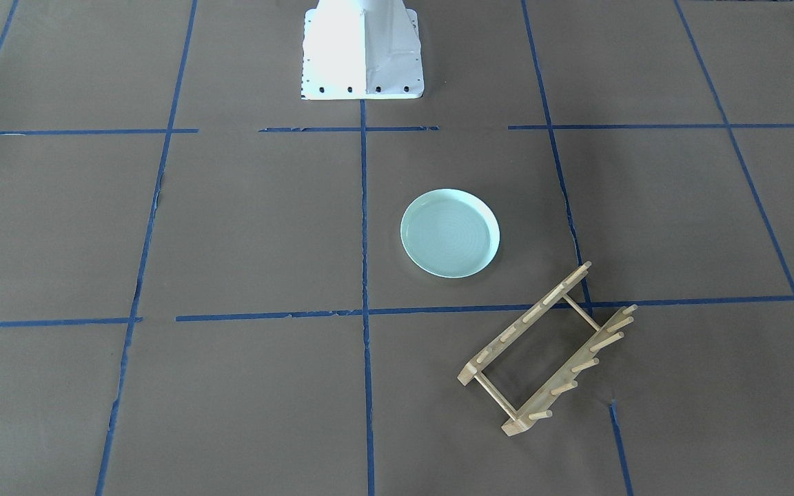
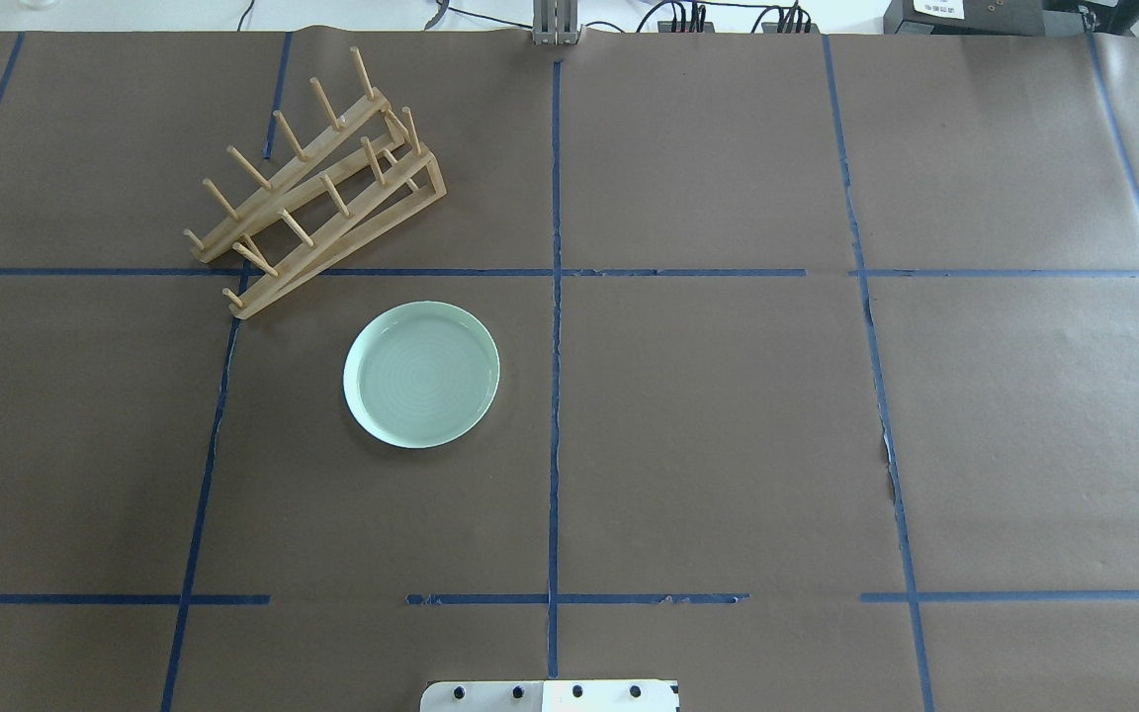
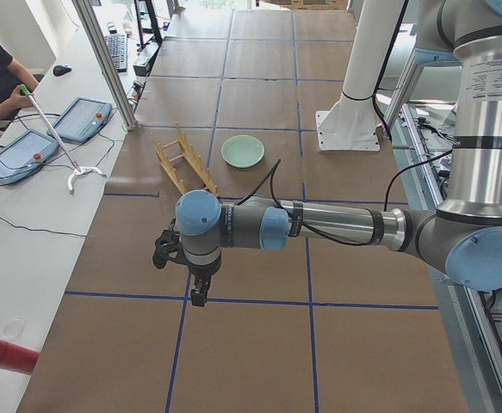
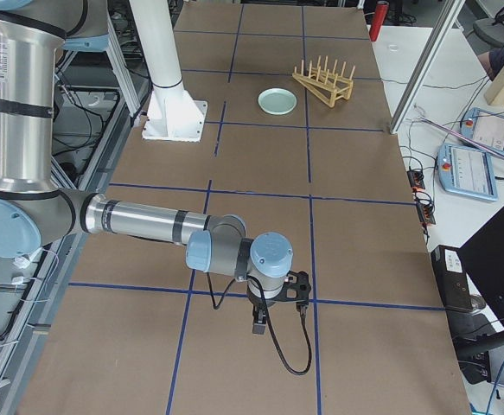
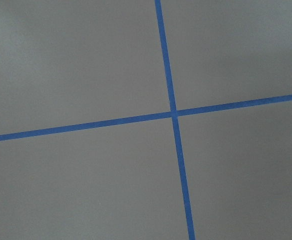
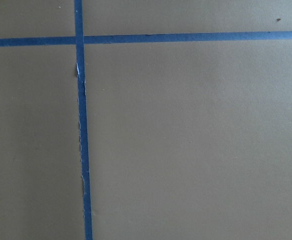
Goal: Place plate on rack
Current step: 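Move the left gripper toward the pale green plate beside the rack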
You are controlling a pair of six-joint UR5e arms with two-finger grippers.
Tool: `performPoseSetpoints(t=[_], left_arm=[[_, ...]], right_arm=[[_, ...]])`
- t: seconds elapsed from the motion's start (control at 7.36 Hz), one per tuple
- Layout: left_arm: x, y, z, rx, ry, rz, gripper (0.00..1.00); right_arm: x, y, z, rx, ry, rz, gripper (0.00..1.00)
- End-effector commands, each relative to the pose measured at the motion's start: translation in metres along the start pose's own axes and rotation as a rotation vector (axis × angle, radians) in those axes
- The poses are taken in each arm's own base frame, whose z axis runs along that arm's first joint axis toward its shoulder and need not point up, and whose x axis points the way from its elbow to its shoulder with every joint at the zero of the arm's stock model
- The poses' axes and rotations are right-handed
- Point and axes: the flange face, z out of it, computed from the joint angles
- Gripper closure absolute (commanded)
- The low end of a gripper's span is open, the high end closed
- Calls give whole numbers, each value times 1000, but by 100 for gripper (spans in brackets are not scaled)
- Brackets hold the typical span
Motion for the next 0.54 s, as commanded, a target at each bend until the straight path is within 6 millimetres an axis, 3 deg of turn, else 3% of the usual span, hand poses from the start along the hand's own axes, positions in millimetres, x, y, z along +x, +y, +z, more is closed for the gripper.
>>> performPoseSetpoints(t=[0.0,0.14,0.41], left_arm=[[-4,3,4,-27,11,-6,0],[0,5,-3,-12,10,-6,0],[-10,19,9,-2,7,4,0]], right_arm=[[0,0,0,0,0,0,0],[0,0,0,0,0,0,0],[0,0,1,-1,0,1,0]])
